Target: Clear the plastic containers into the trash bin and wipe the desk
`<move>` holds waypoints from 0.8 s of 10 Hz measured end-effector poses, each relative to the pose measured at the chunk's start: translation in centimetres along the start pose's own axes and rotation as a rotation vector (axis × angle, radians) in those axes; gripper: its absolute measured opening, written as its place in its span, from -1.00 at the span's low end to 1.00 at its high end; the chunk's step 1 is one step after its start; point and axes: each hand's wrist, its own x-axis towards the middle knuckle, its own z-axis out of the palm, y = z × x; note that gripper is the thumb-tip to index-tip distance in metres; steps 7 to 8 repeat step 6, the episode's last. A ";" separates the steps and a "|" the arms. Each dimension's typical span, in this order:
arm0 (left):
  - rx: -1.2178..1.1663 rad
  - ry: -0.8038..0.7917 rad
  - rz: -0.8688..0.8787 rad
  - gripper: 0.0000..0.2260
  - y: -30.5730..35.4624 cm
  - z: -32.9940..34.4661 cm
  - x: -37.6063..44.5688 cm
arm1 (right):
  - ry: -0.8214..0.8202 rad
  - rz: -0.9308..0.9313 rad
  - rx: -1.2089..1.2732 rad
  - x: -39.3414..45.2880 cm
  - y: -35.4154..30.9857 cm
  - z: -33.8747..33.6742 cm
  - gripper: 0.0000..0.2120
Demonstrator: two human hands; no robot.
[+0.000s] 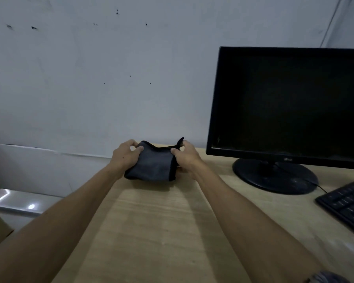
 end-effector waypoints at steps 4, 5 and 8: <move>0.742 -0.414 0.313 -0.45 -2.4 4.6 0.1 | -0.183 -0.477 -0.794 -1.1 4.0 0.3 -0.56; 0.747 -0.352 0.319 -0.47 -1.7 3.9 -1.1 | -0.219 -0.398 -0.772 -2.5 3.7 -0.4 -0.50; 0.608 -0.315 0.361 -0.49 -0.4 2.9 -2.7 | -0.188 -0.428 -0.739 -4.4 2.6 -1.9 -0.51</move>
